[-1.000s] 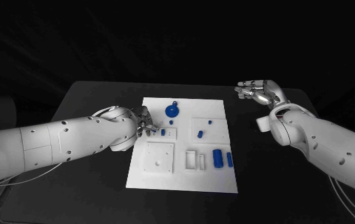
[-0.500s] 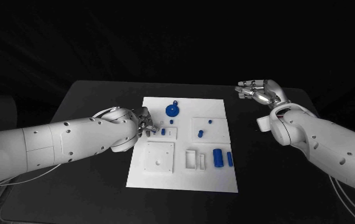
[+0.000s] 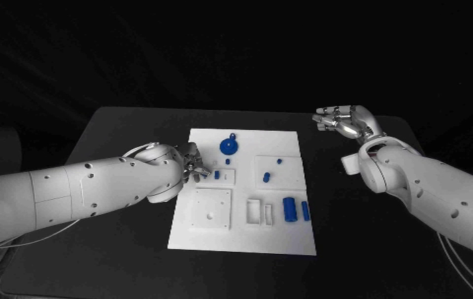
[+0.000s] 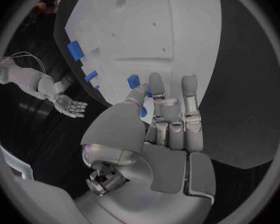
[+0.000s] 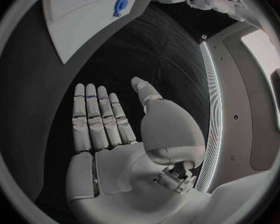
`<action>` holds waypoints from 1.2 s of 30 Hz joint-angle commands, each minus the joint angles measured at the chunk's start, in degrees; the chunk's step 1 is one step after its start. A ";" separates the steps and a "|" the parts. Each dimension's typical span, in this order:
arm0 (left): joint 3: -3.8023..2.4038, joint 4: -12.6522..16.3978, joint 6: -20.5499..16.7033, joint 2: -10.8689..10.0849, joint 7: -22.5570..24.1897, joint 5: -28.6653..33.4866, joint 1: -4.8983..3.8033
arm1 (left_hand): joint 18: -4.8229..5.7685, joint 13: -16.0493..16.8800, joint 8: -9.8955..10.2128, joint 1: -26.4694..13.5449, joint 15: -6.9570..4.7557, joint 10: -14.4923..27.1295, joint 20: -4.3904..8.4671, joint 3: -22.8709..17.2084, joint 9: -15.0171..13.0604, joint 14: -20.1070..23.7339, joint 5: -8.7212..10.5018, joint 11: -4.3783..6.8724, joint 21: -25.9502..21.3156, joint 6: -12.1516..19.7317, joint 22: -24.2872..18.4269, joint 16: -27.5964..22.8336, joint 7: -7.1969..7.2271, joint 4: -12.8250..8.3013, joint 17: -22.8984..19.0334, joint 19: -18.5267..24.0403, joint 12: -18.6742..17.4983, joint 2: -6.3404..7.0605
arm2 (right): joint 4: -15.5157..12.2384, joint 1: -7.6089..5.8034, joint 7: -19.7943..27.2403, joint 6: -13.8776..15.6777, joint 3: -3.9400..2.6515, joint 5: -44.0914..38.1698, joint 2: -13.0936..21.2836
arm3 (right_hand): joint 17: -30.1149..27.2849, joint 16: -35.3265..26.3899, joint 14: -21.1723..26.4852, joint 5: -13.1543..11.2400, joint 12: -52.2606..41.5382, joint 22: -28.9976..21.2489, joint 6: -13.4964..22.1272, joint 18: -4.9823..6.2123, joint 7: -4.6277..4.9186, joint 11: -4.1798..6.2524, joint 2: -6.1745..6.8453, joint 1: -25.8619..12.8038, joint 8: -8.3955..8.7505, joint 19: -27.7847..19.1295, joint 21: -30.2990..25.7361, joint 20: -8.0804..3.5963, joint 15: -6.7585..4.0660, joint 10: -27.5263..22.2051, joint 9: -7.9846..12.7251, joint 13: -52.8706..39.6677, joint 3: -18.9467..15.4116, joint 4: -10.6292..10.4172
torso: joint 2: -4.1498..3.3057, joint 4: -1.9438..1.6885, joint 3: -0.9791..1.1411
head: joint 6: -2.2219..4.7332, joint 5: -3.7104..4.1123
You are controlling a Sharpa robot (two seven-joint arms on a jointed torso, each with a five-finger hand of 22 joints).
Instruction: Assemble the parts on the task board
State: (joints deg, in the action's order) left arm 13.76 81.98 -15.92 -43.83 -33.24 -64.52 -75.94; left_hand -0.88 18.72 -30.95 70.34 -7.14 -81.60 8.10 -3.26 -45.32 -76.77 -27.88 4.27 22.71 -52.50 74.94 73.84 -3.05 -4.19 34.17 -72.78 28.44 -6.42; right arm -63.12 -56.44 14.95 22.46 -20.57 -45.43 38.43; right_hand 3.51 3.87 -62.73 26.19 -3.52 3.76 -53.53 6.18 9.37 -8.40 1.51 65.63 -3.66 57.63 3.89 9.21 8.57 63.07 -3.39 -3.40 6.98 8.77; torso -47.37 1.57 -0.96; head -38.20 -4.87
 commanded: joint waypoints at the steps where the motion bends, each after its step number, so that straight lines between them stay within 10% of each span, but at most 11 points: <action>1: 0.05 0.11 1.32 0.05 -0.24 -0.41 0.16 | 0.10 0.05 -0.20 0.42 0.04 -0.47 0.09 -0.12 -1.01 -0.28 -0.39 -0.03 0.32 -4.20 1.02 -0.17 3.86 -0.33 0.05 -0.48 -0.09 -0.04 | -0.03 0.06 0.60 -0.89 -0.02 -0.49 -0.03 | -0.08 -0.36 0.43 0.40 0.18 -0.07 0.23 1.10 0.03 0.12 -0.40 -0.35 0.27 -0.30 -0.07 -0.07 0.03 -0.31 0.02 0.08 -0.02 -0.35 | 0.00 0.00 -0.01 | -0.08 -0.09; 36: 0.04 -0.03 2.82 -0.31 -0.61 -0.87 0.23 | 0.09 0.12 -0.10 0.37 0.06 -0.44 0.08 -0.25 -1.03 -0.30 -0.46 -0.05 0.33 -4.24 1.01 -0.54 3.83 -0.68 0.37 -0.44 -0.21 -0.05 | -0.04 0.15 0.72 -0.78 -0.02 -0.46 0.04 | -0.08 -0.37 0.43 0.42 0.18 -0.07 0.15 1.09 0.01 0.14 -0.46 -0.28 0.26 -0.32 -0.08 -0.07 0.02 -0.32 0.01 0.08 -0.06 -0.37 | 0.00 0.01 0.01 | -0.25 -0.44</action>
State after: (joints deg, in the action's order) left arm 13.70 82.15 -14.26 -44.16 -33.45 -65.11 -75.85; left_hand -0.88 18.76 -30.90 70.34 -7.14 -81.59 8.09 -3.27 -46.33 -76.76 -28.12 4.26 22.71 -52.52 74.91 73.55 -3.05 -4.20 34.51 -72.78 28.44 -6.42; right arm -63.08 -56.34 15.00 22.41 -20.57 -45.45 38.47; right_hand 3.50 3.87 -62.73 26.41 -3.52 3.76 -53.53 6.18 9.36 -8.40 1.51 65.63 -3.66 57.63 3.89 9.21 8.57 63.07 -3.40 -3.40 6.98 8.77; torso -47.36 1.56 -0.96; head -38.41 -5.31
